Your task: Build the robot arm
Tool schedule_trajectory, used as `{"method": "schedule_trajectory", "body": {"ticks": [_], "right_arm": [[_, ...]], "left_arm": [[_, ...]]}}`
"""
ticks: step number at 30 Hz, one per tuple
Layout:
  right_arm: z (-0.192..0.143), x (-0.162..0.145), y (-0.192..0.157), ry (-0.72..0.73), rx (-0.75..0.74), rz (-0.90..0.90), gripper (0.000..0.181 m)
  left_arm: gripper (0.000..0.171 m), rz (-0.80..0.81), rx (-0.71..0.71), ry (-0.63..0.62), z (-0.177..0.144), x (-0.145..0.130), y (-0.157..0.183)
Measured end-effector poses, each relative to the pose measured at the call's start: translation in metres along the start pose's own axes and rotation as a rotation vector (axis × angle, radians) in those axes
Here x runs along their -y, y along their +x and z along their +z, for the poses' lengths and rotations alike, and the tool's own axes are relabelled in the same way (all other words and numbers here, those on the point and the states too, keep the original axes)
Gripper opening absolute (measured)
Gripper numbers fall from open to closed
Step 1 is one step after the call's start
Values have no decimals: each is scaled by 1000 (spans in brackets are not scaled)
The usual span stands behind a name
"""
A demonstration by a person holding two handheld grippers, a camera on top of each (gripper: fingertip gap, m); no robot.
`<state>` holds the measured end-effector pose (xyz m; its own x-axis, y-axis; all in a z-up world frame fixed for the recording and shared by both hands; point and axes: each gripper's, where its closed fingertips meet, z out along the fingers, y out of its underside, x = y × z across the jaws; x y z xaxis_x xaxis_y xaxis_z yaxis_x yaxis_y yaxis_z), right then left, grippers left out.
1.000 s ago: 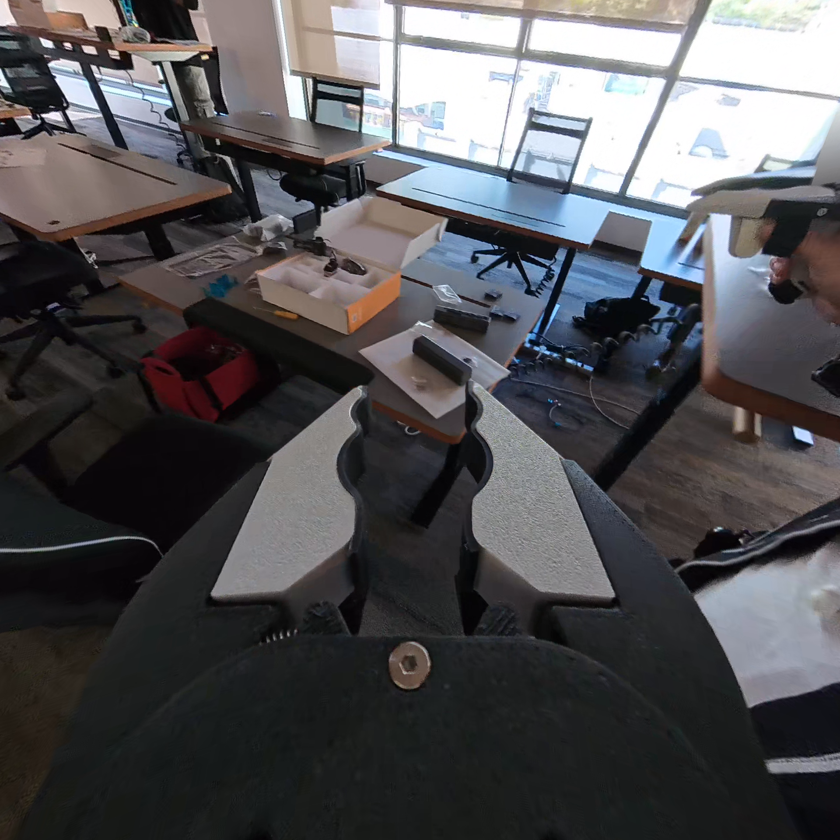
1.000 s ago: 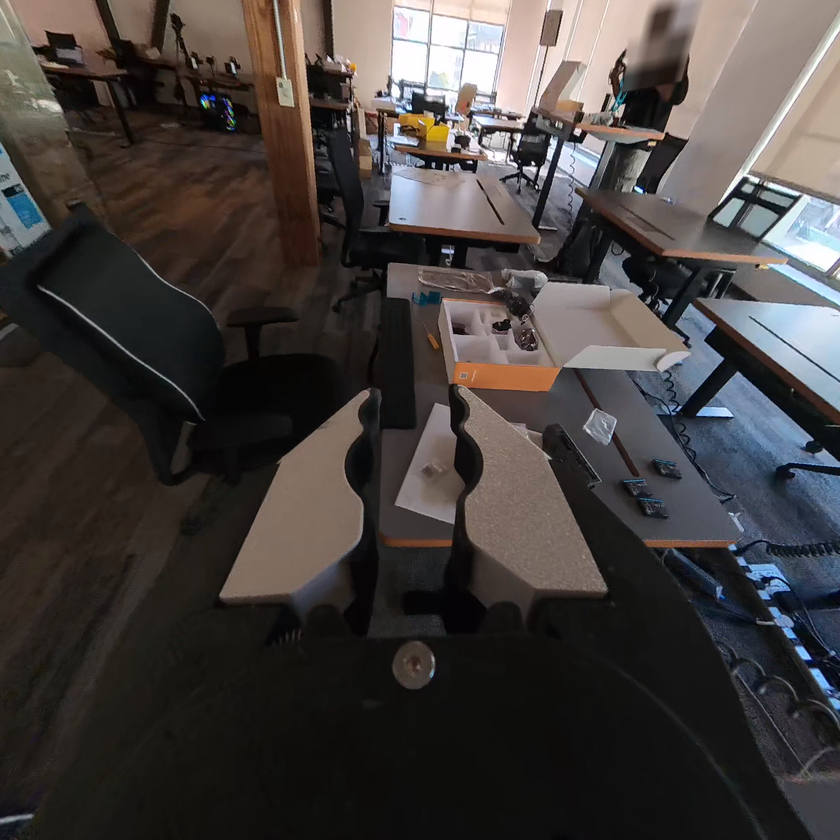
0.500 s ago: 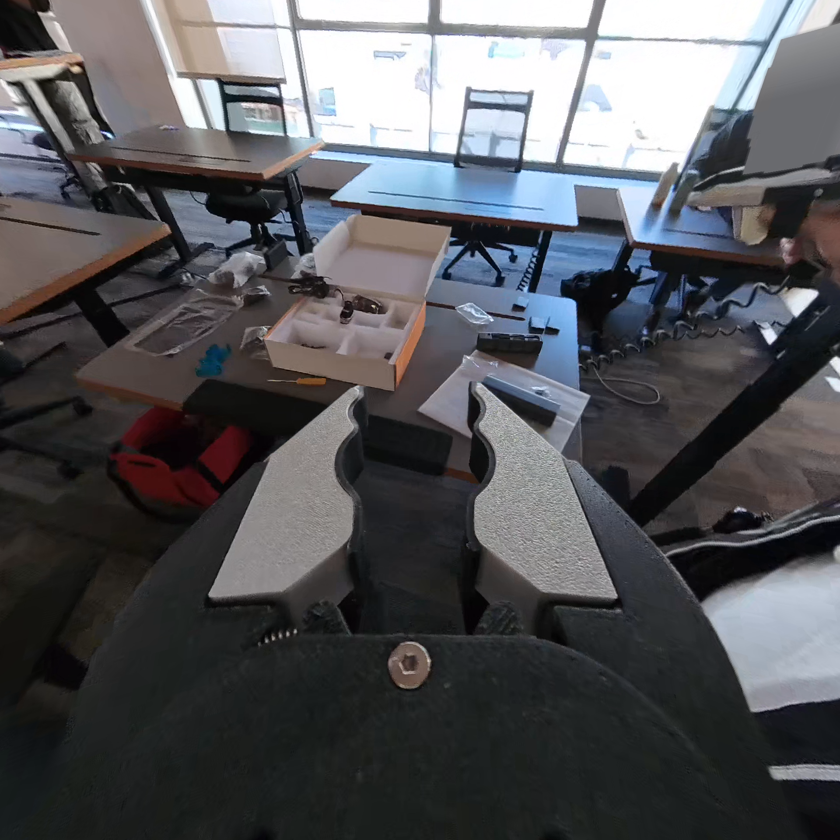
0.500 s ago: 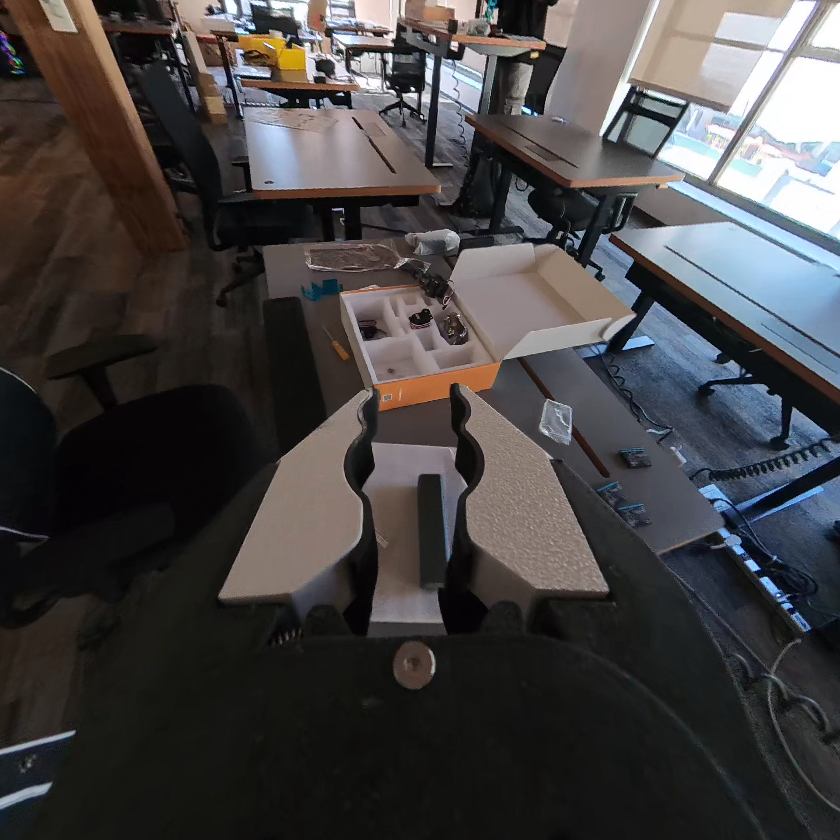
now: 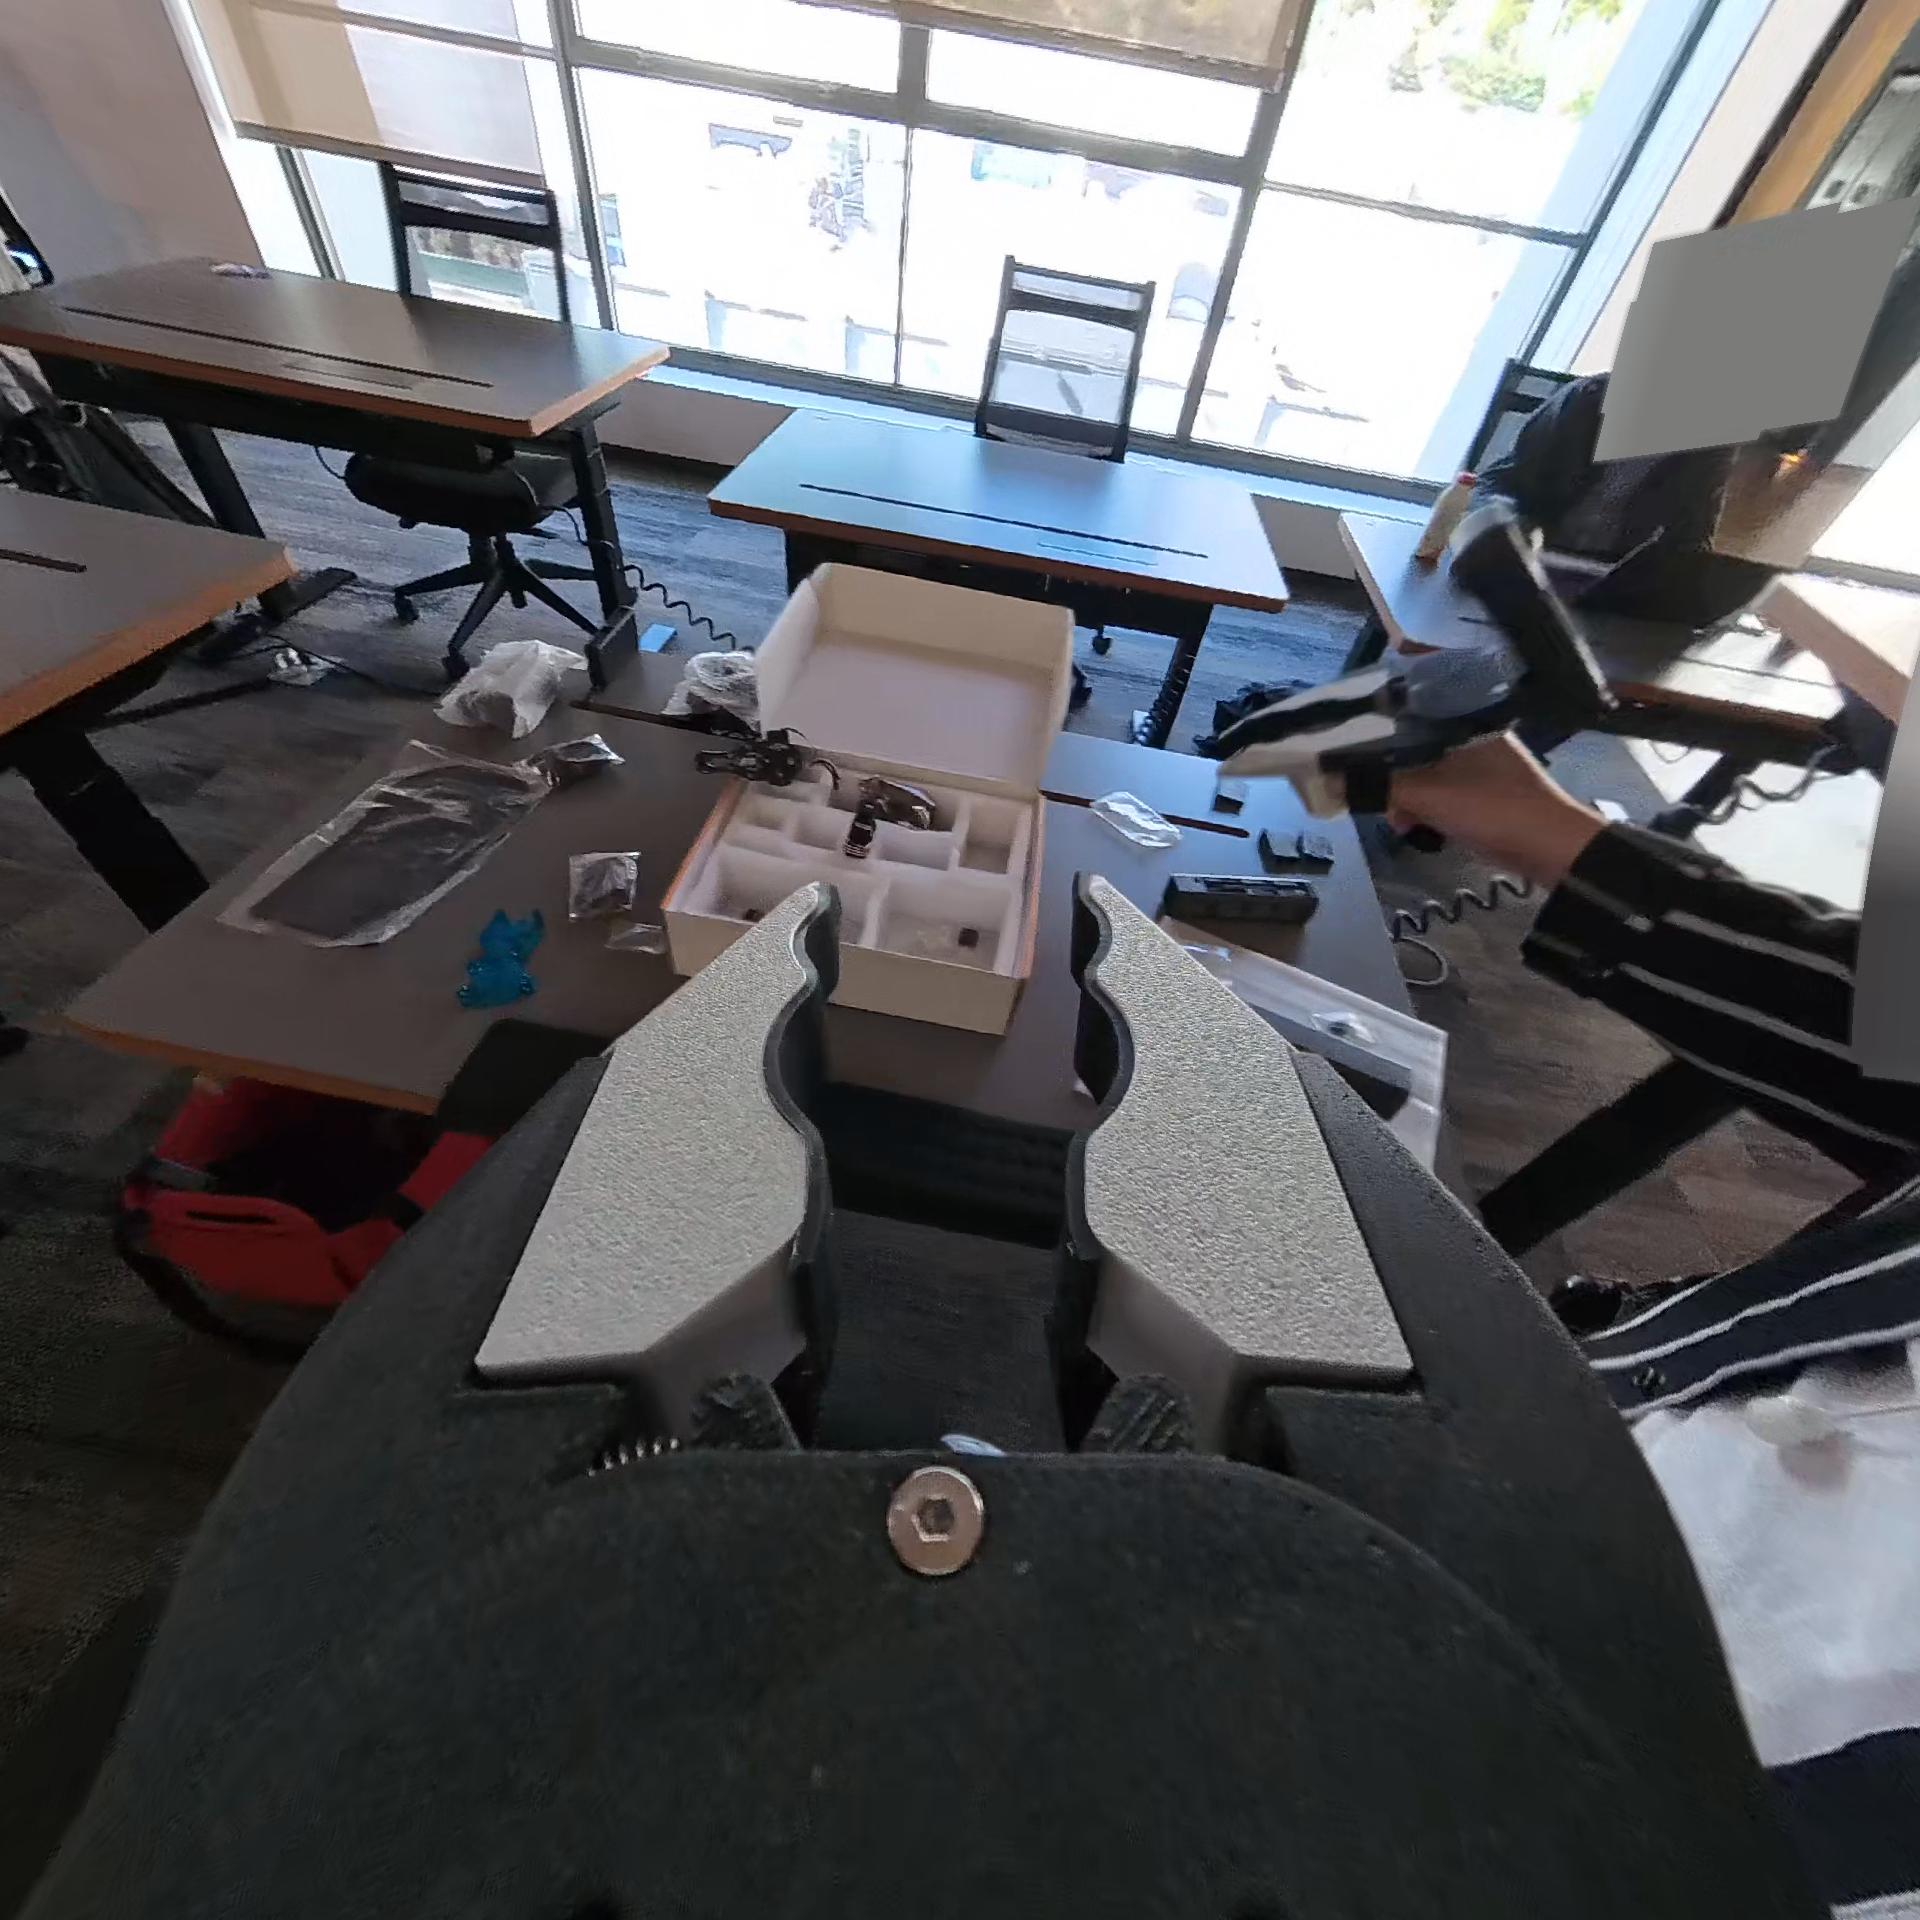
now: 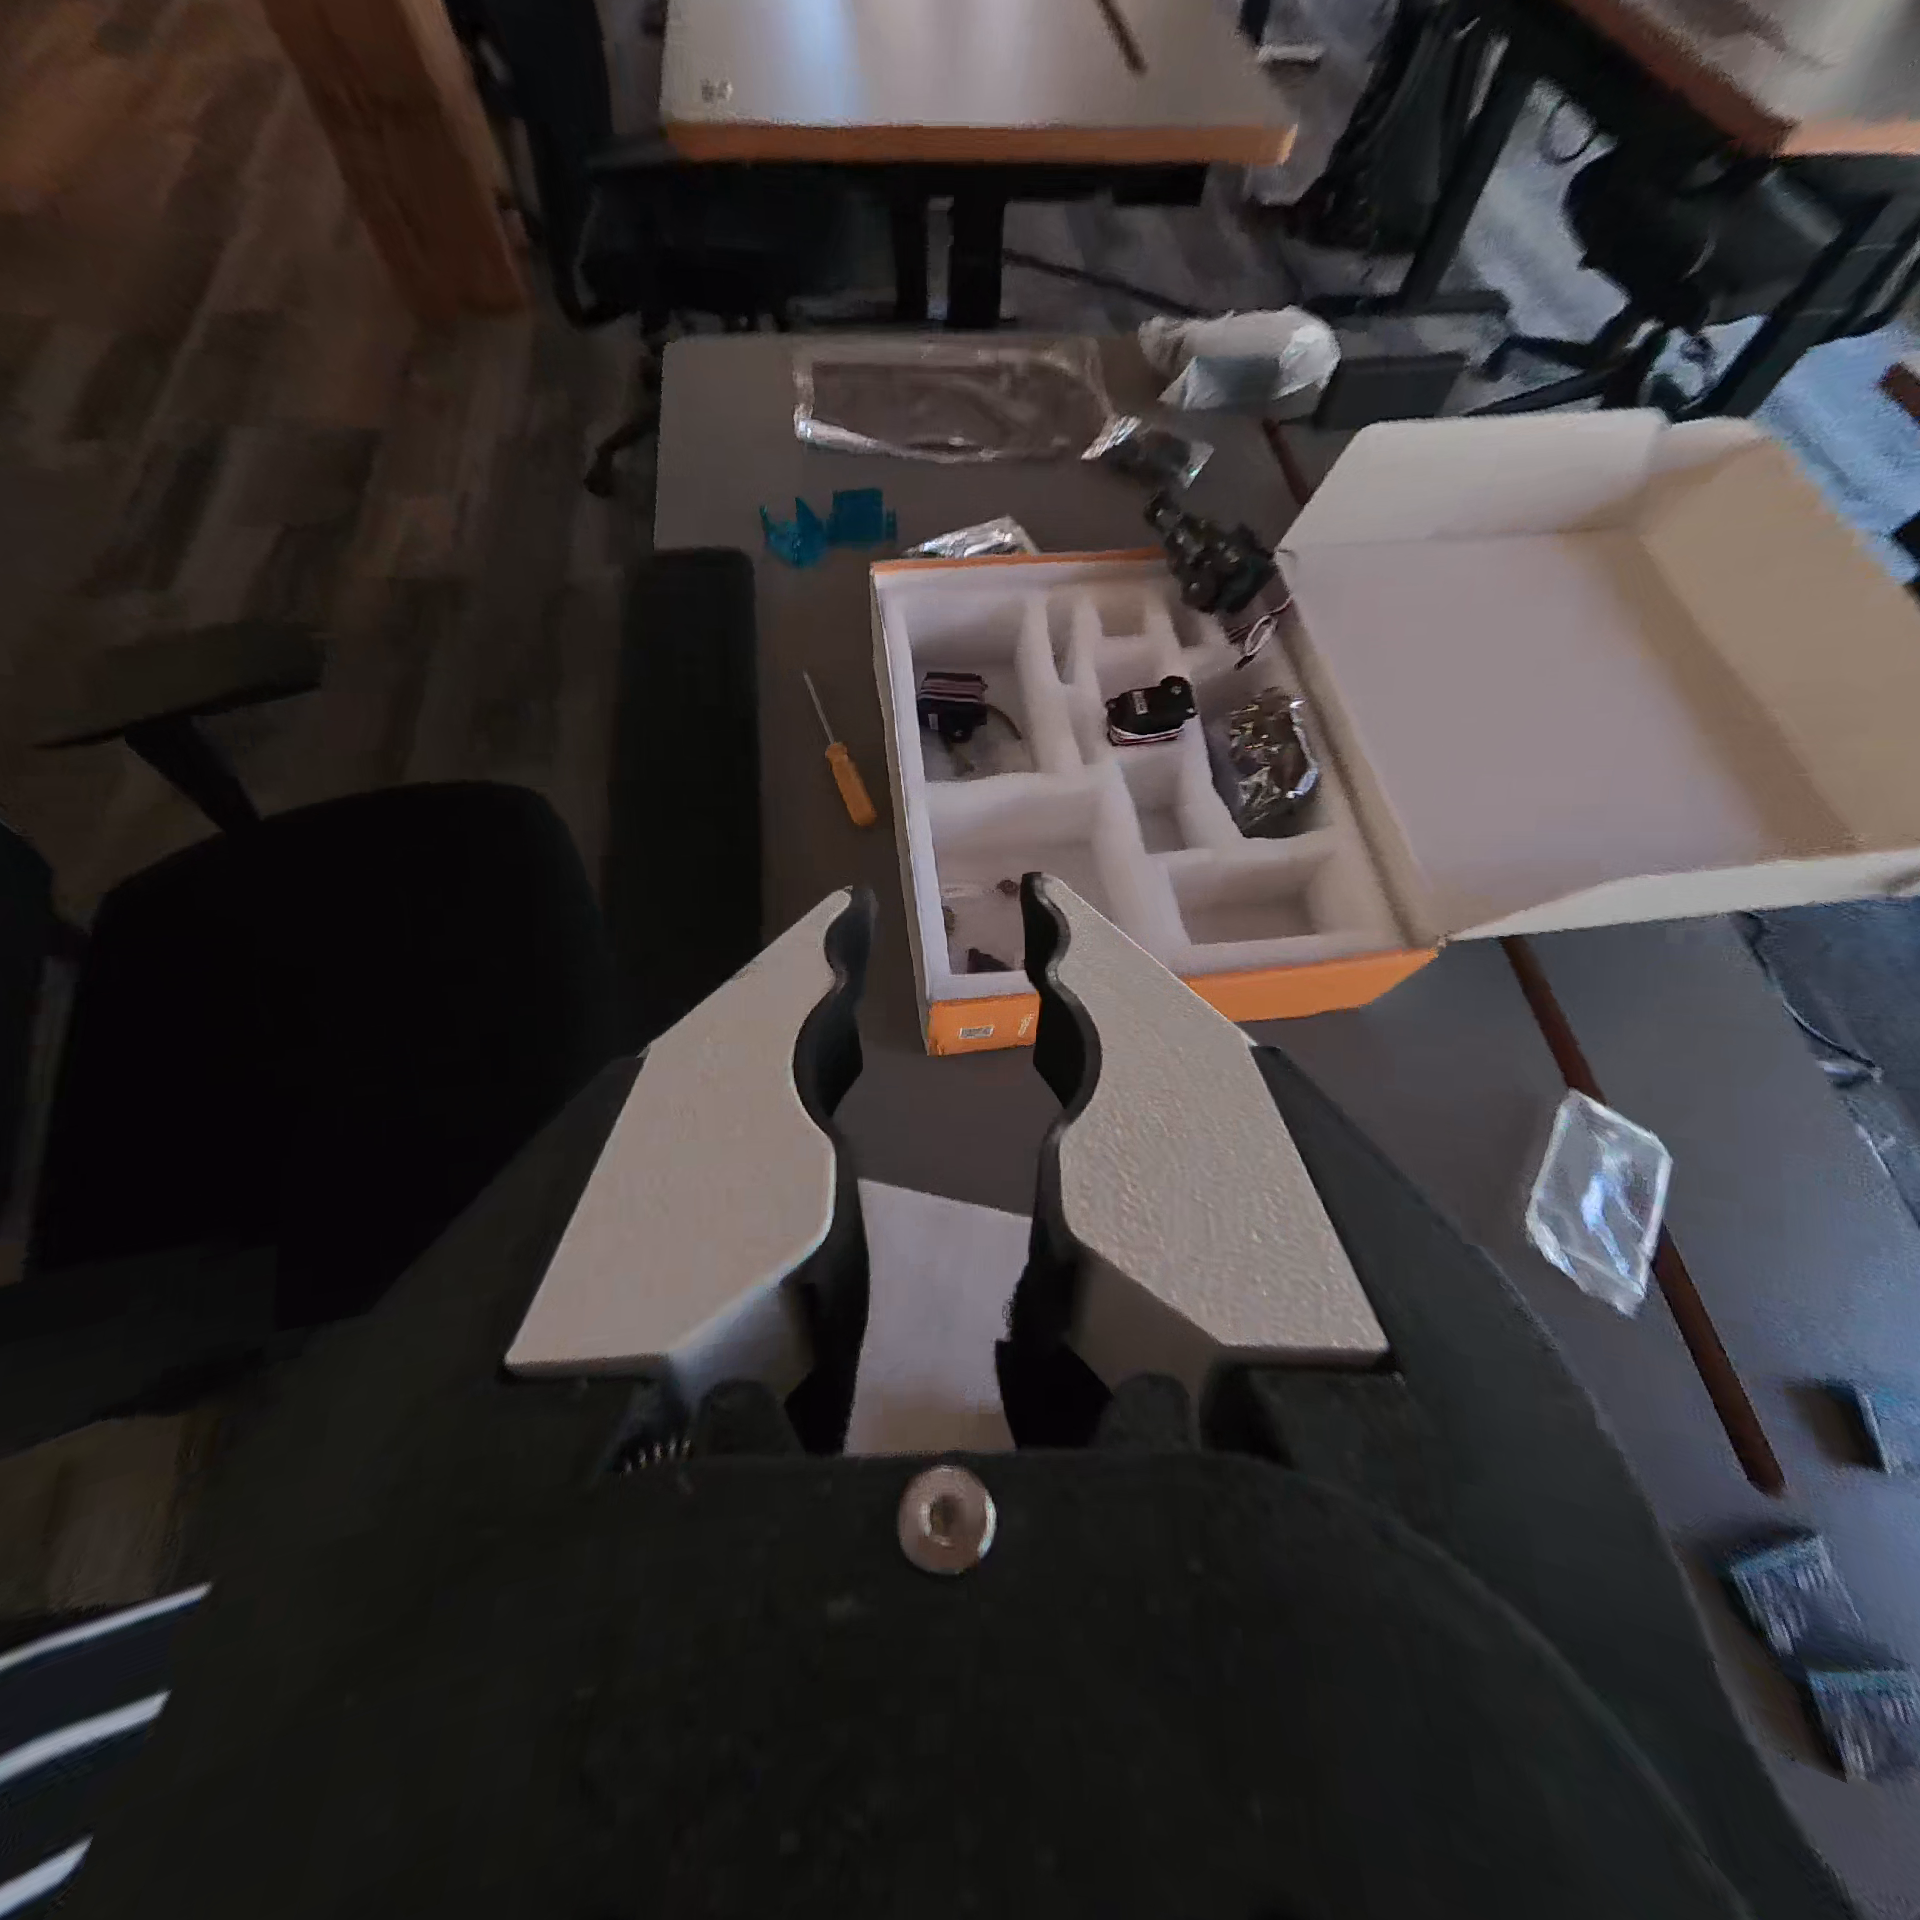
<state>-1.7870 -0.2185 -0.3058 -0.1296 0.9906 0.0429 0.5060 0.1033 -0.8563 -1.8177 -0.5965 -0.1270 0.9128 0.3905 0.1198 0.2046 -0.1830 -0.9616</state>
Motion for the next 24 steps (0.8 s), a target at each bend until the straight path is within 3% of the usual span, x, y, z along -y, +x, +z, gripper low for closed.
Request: {"method": "schedule_trajectory", "body": {"ticks": [4,9,13,18,21,24], "right_arm": [[101,-32,23,-136,55,-138,28],[204,-70,27,-232,264,-326,29],[272,-123,31,-444,368,-461,44],[318,-165,44,-642,364,-616,46],[330,-176,46,-702,368,-680,50],[335,-184,50,-770,362,-737,40]], "left_arm": [[43,7,83,-4,33,17,-56],[43,-2,132,-2,75,34,-108],[43,-38,155,-5,101,35,-134],[43,-69,181,-37,117,27,-154],[43,-85,193,-44,119,23,-161],[43,-103,201,-54,119,16,-166]]}}
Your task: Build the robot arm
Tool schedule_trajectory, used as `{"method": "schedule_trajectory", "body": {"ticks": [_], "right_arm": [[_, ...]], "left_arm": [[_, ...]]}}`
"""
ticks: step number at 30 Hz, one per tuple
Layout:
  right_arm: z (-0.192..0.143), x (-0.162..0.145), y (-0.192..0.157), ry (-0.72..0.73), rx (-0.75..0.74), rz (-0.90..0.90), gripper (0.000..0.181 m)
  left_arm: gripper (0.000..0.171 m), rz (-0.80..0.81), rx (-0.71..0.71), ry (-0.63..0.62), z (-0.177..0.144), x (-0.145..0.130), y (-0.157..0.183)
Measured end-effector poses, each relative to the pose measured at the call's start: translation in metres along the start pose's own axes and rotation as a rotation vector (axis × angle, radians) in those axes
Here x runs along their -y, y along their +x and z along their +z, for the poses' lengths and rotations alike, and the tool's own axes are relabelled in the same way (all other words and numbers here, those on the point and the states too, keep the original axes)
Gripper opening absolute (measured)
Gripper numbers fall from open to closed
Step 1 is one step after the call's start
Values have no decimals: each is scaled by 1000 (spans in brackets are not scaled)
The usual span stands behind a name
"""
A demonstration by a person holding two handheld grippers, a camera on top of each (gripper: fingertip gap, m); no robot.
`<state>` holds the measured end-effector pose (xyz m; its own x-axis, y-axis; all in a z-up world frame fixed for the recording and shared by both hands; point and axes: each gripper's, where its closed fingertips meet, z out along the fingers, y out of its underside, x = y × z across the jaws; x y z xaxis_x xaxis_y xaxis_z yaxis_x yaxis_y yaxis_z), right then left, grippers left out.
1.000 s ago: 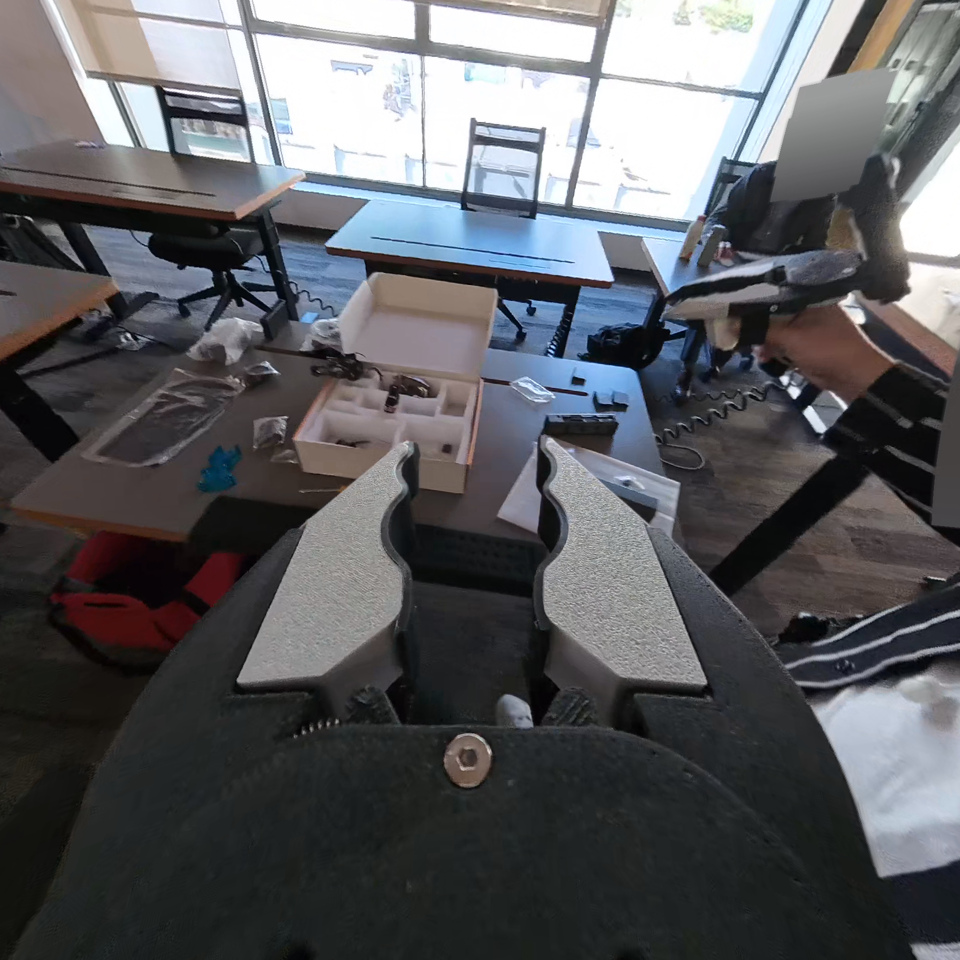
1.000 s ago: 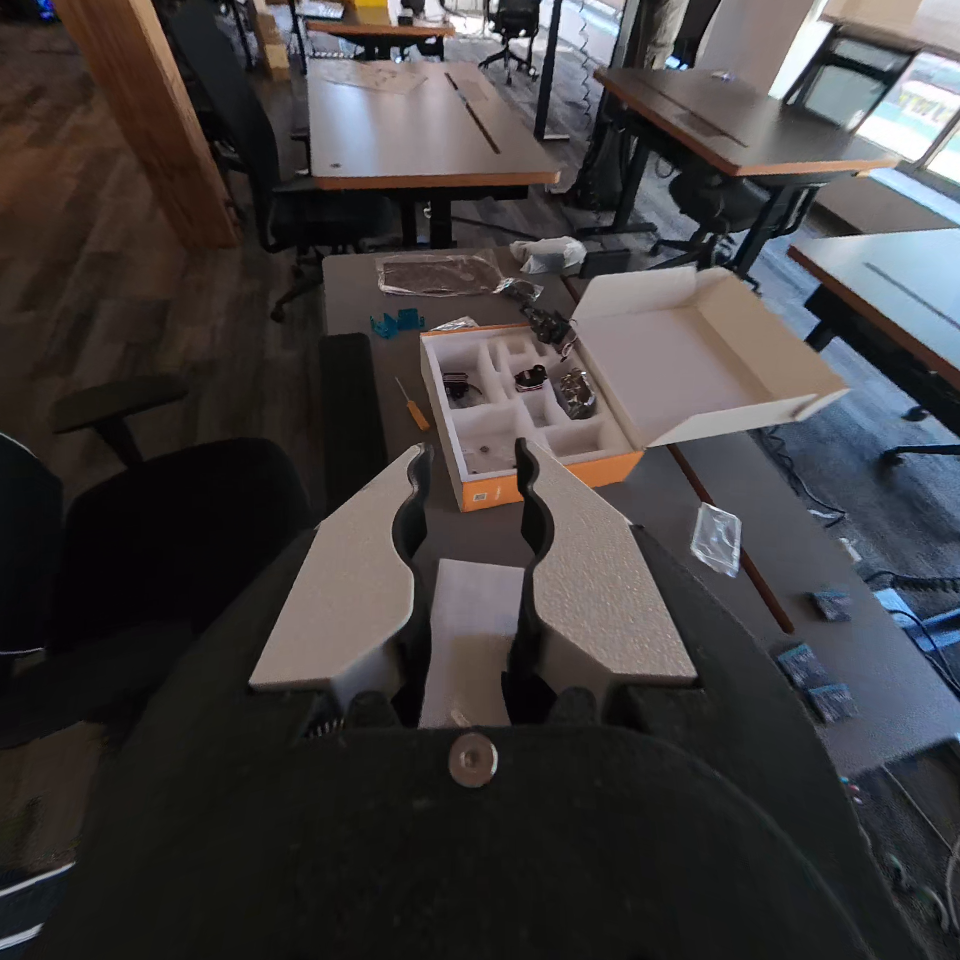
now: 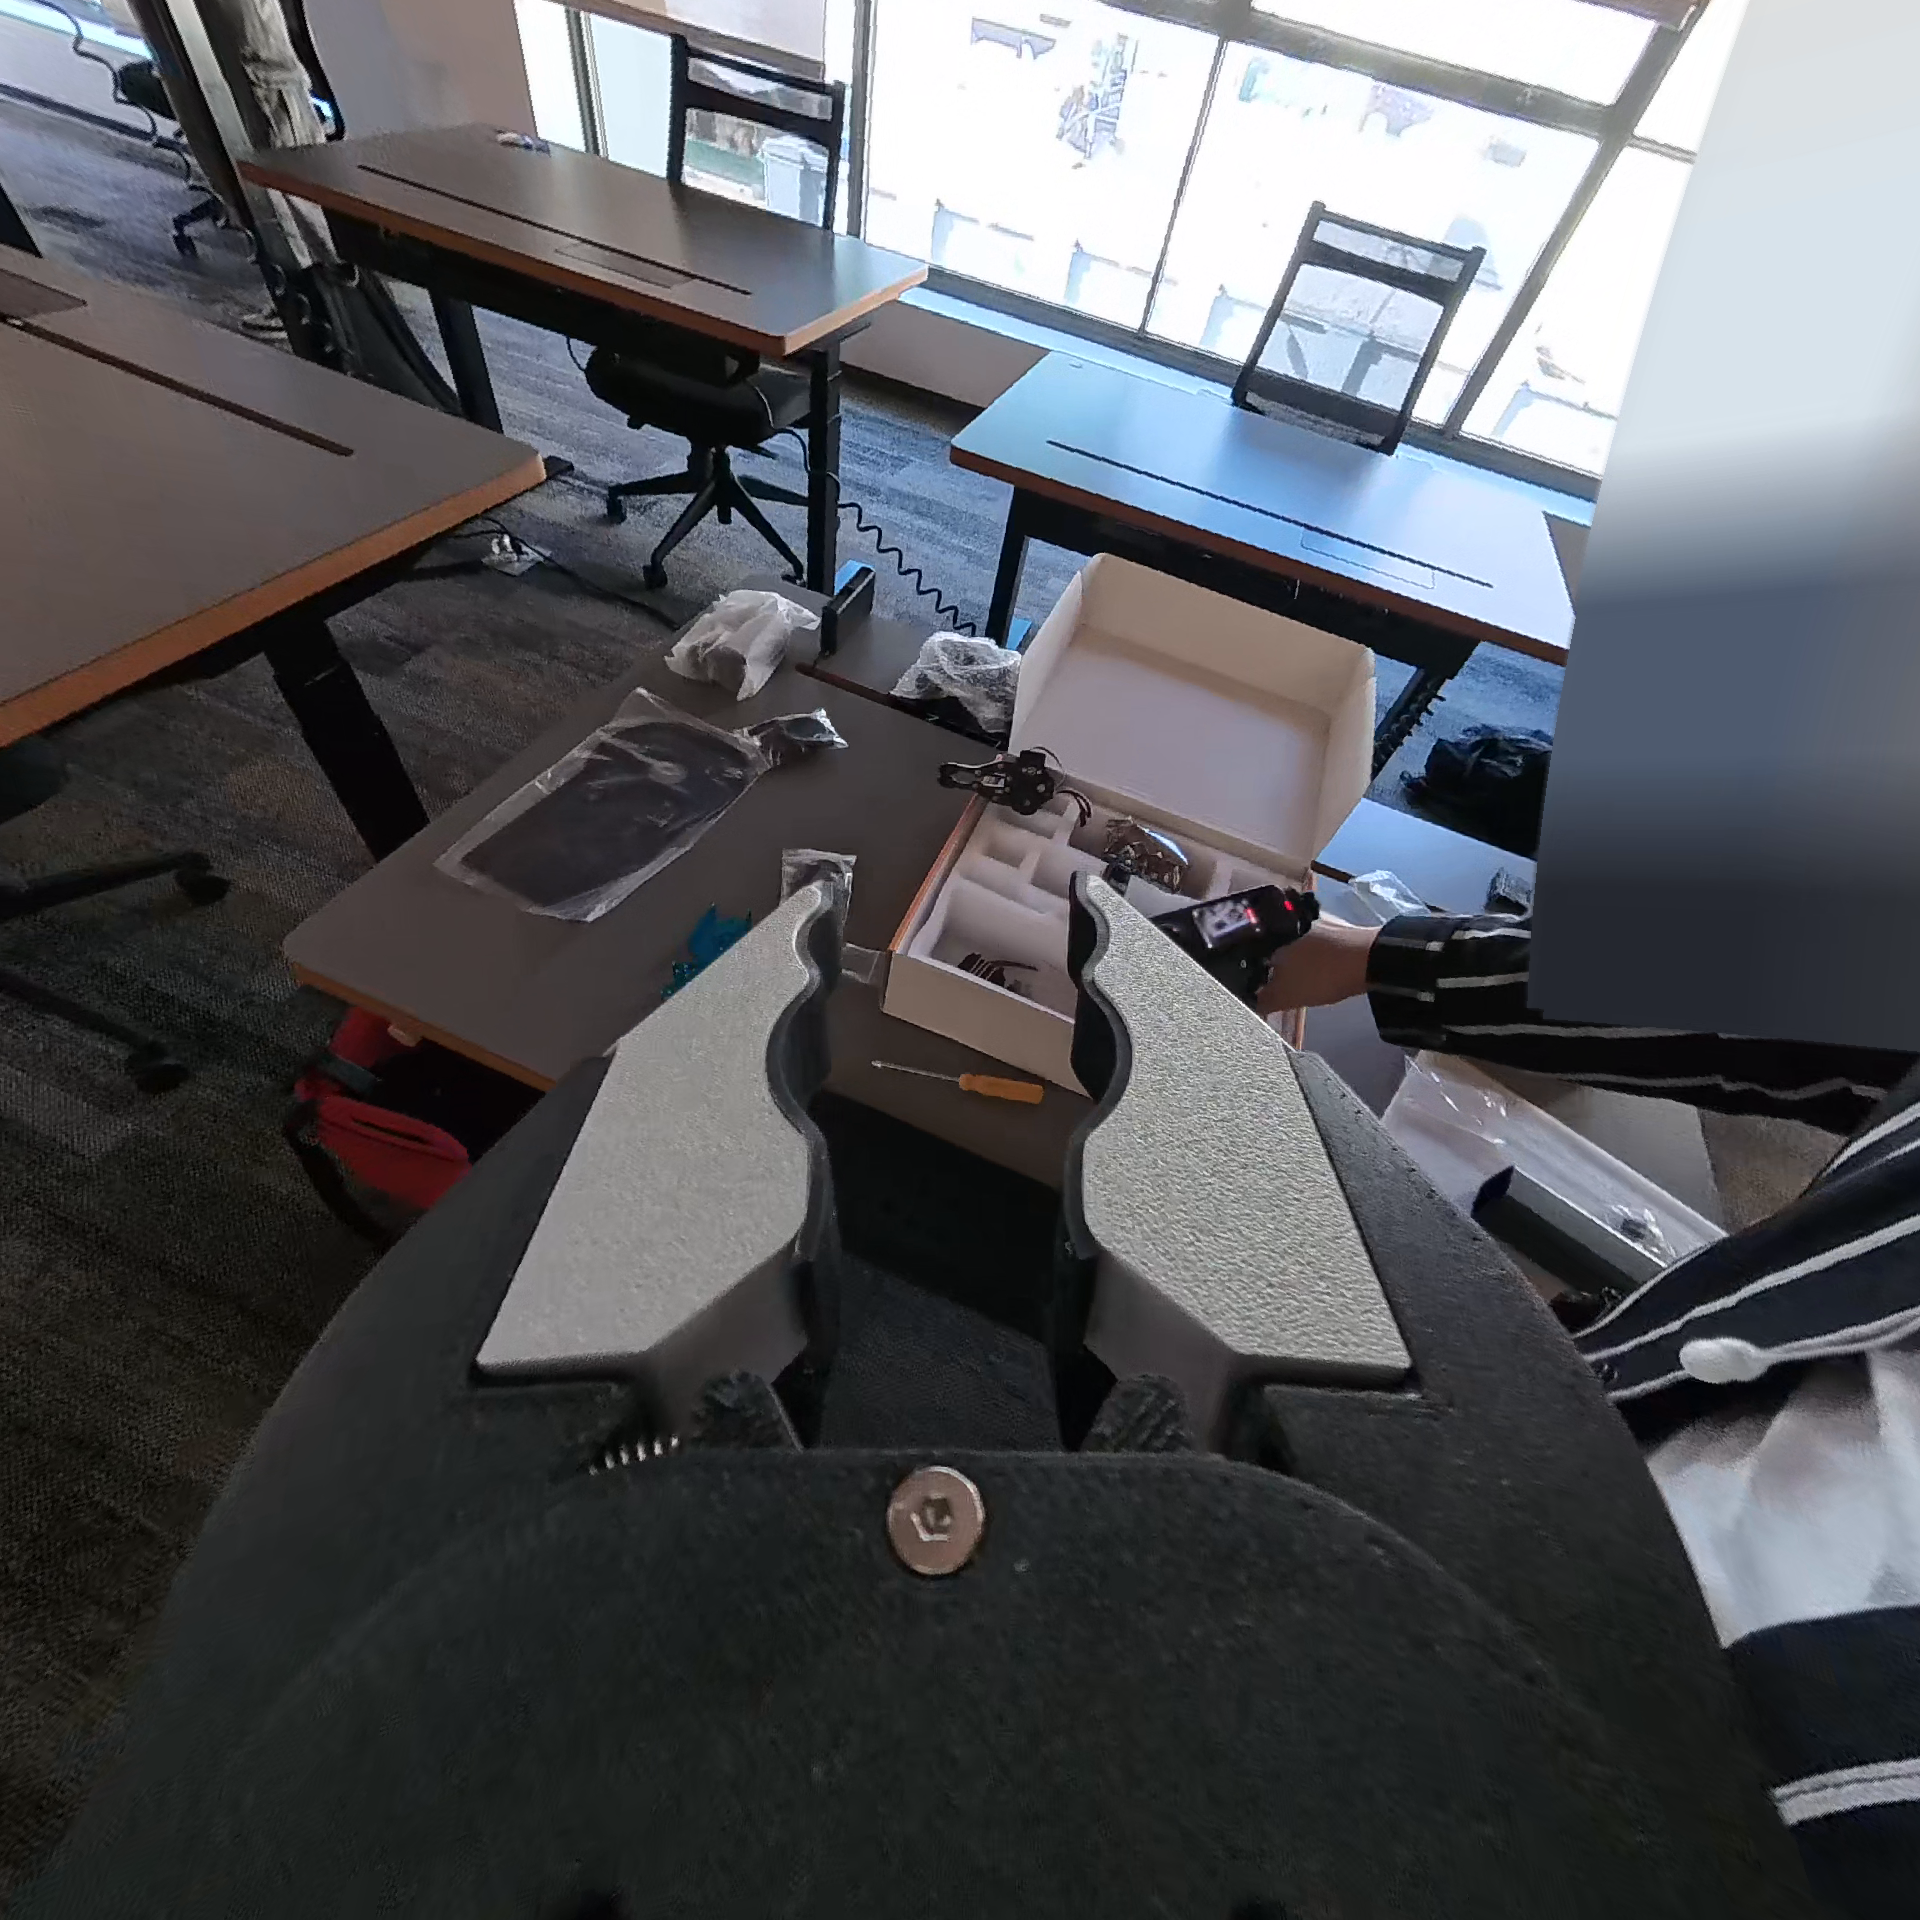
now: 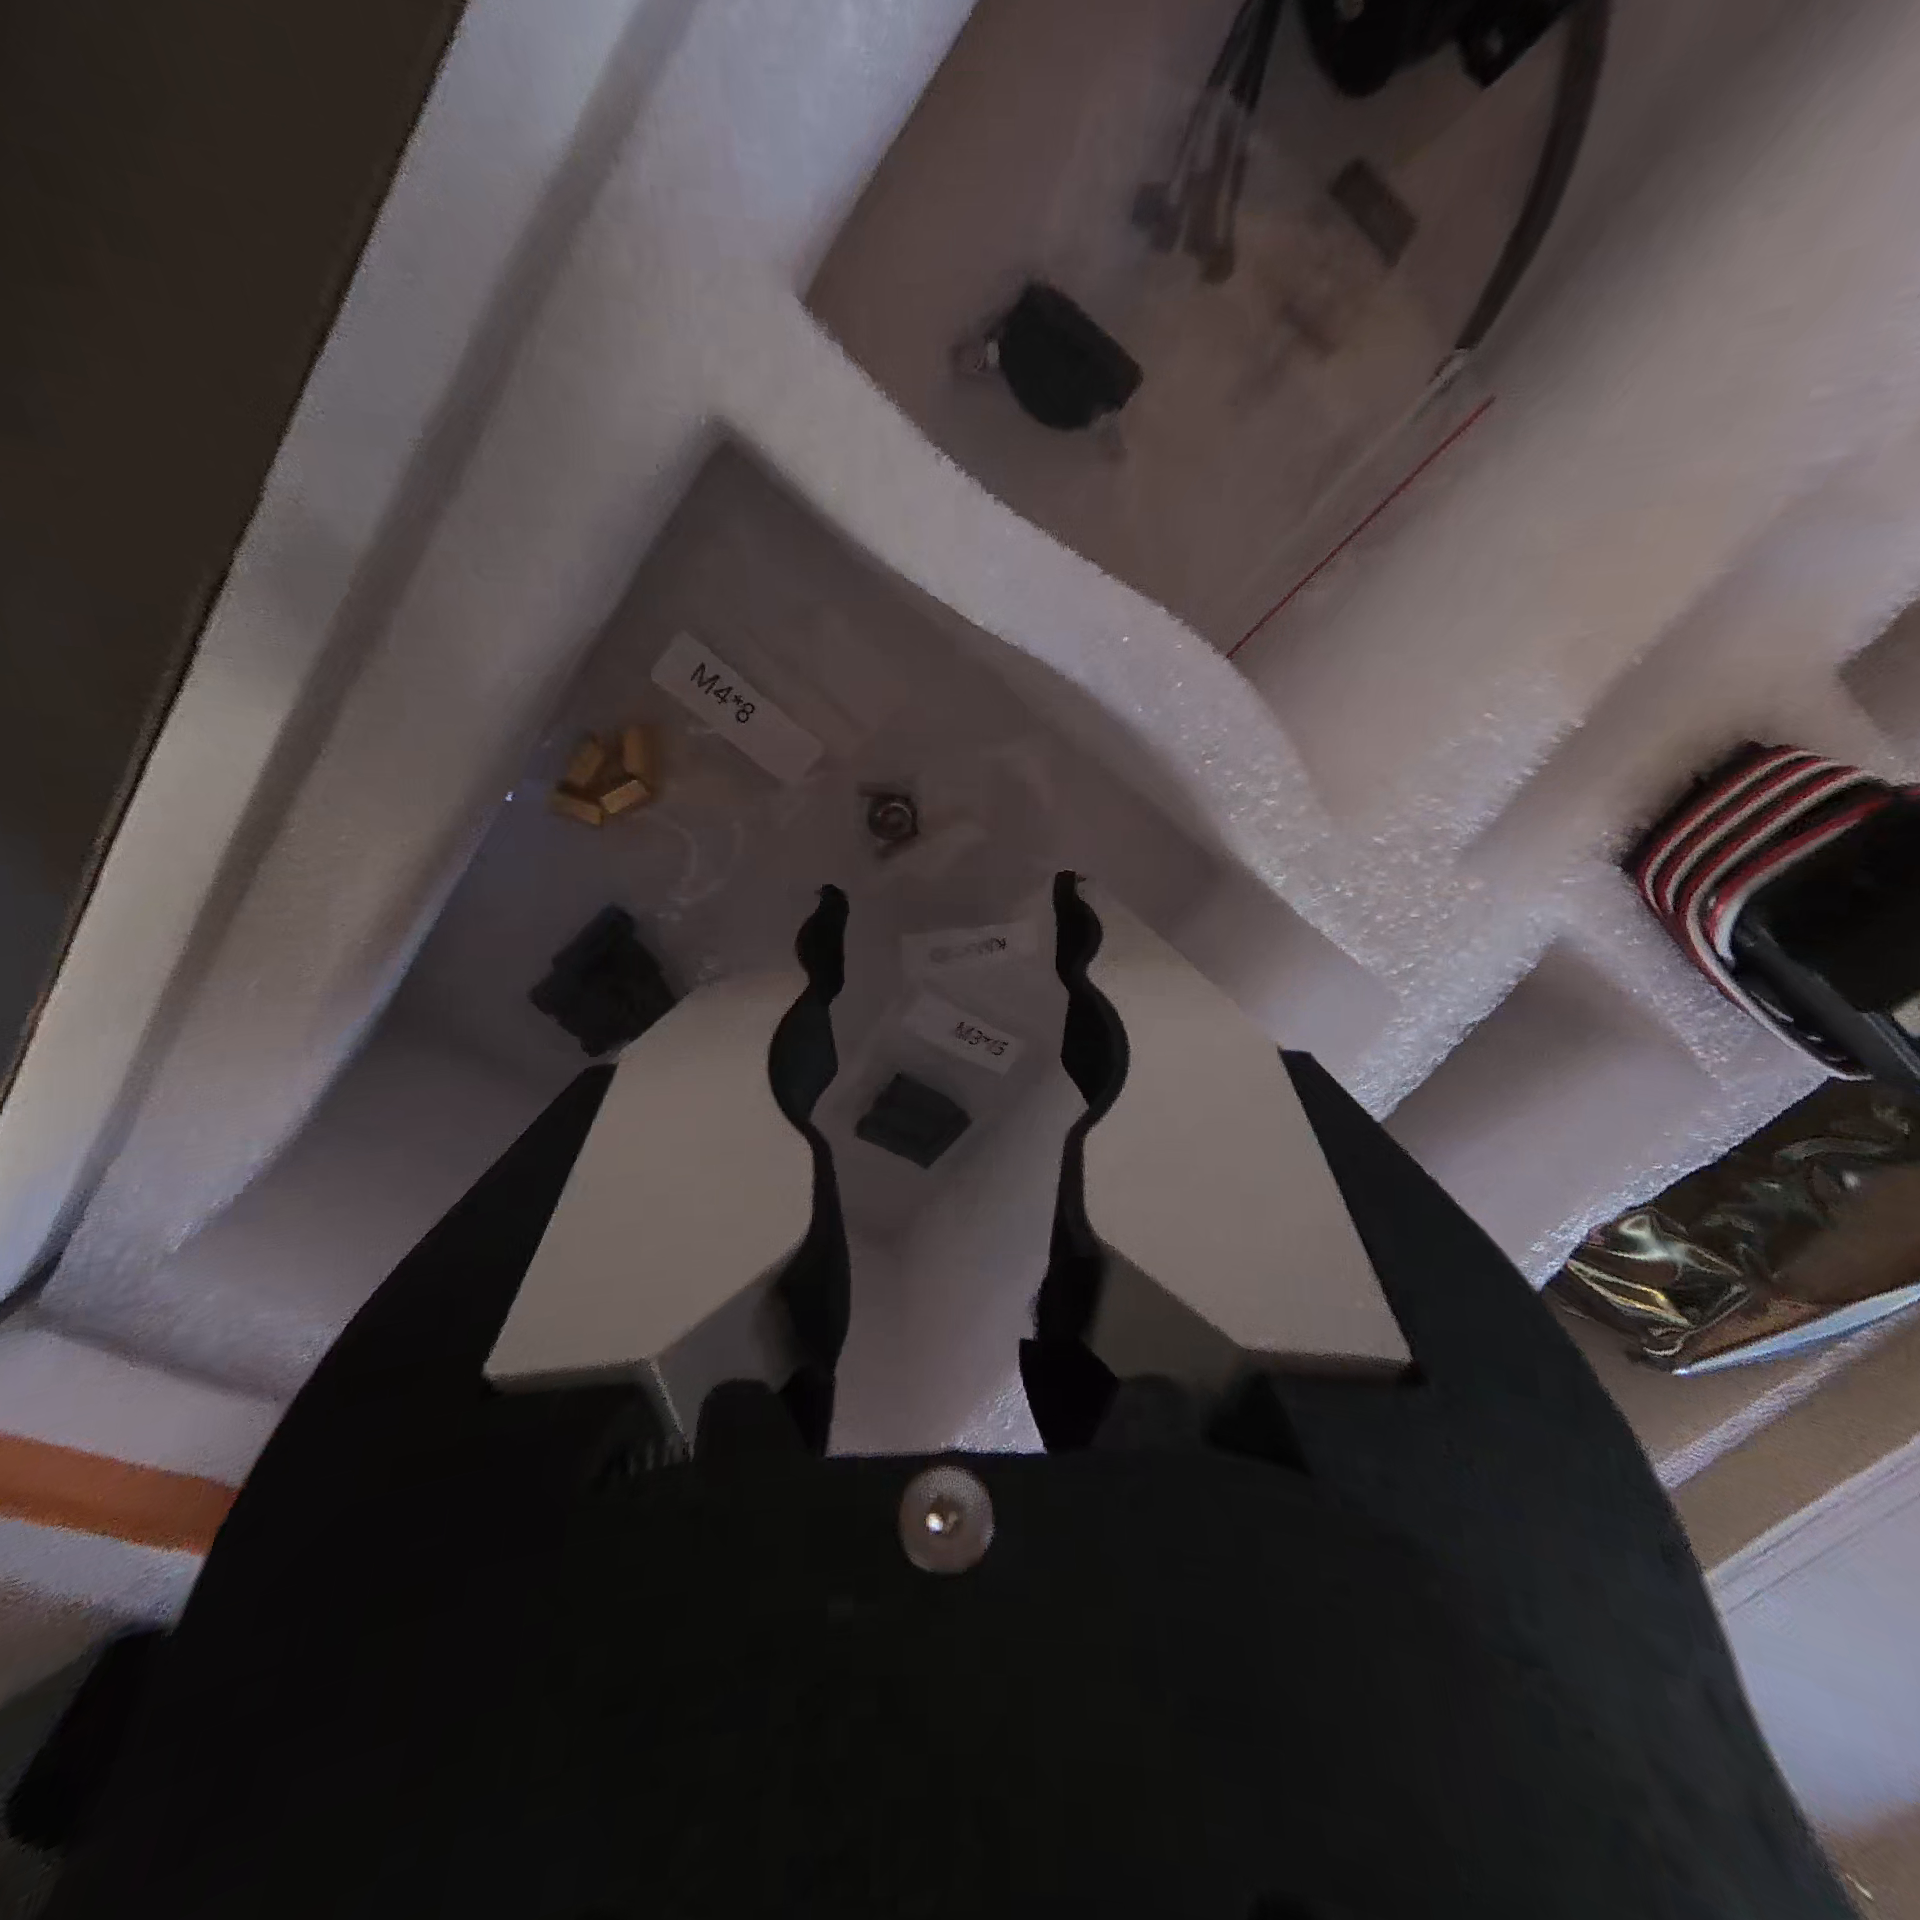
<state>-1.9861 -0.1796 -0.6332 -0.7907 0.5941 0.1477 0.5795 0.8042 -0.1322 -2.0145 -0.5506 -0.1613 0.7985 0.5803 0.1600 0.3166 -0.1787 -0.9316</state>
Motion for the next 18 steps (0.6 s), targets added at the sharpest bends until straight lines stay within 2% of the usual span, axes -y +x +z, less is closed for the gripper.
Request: {"method": "schedule_trajectory", "body": {"ticks": [4,10,15,17,18], "right_arm": [[5,-4,-3,-73,19,-34,38],[9,-4,-7,-77,15,-13,36],[8,-6,-13,-52,58,87,19],[6,-7,-16,-48,53,114,4],[5,-9,-15,-58,26,111,2]], "left_arm": [[43,-23,-5,-8,2,-6,-3],[43,-21,-33,-53,4,-23,2],[43,-46,-65,-101,3,-56,8],[43,-69,-81,-116,-2,-71,10],[43,-78,-87,-127,-5,-78,11]]}}
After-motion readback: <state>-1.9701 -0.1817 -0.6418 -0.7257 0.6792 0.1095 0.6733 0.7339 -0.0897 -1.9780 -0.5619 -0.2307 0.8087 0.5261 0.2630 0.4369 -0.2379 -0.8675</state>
